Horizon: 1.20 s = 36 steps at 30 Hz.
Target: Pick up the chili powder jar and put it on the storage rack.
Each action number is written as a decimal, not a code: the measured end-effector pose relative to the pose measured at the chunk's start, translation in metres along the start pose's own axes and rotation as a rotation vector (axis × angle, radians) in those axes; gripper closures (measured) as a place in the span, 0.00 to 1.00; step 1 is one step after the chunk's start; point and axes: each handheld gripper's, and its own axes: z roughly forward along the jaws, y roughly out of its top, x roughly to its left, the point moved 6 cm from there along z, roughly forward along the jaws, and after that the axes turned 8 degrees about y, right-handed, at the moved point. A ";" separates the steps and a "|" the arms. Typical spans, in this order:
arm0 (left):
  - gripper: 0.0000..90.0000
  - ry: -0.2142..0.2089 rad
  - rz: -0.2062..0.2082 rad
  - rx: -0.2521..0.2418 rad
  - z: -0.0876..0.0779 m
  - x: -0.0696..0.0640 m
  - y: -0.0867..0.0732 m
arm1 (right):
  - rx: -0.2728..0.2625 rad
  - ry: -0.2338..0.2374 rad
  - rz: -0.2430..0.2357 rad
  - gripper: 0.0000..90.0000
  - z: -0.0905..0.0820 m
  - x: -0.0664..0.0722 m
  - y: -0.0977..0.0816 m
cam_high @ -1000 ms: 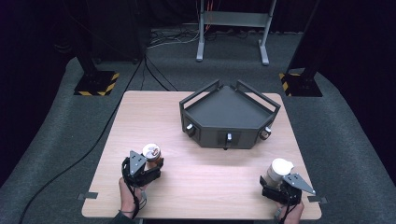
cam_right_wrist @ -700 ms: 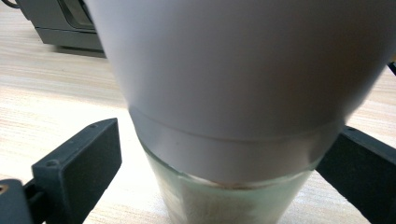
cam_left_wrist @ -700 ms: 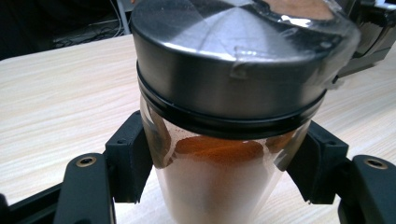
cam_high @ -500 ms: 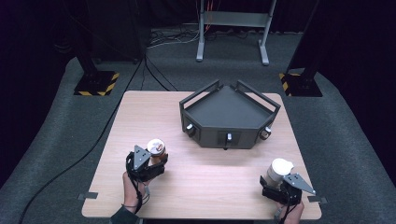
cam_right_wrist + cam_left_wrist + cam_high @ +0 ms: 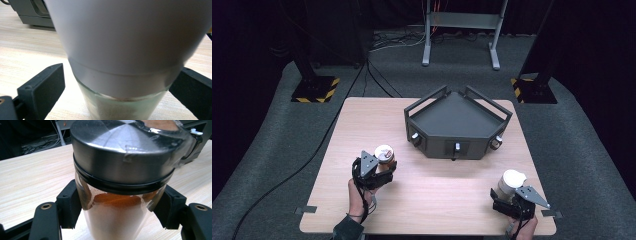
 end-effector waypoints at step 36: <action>0.35 -0.037 0.029 -0.002 0.021 -0.007 0.019 | 0.000 -0.002 -0.001 0.00 0.000 0.000 0.000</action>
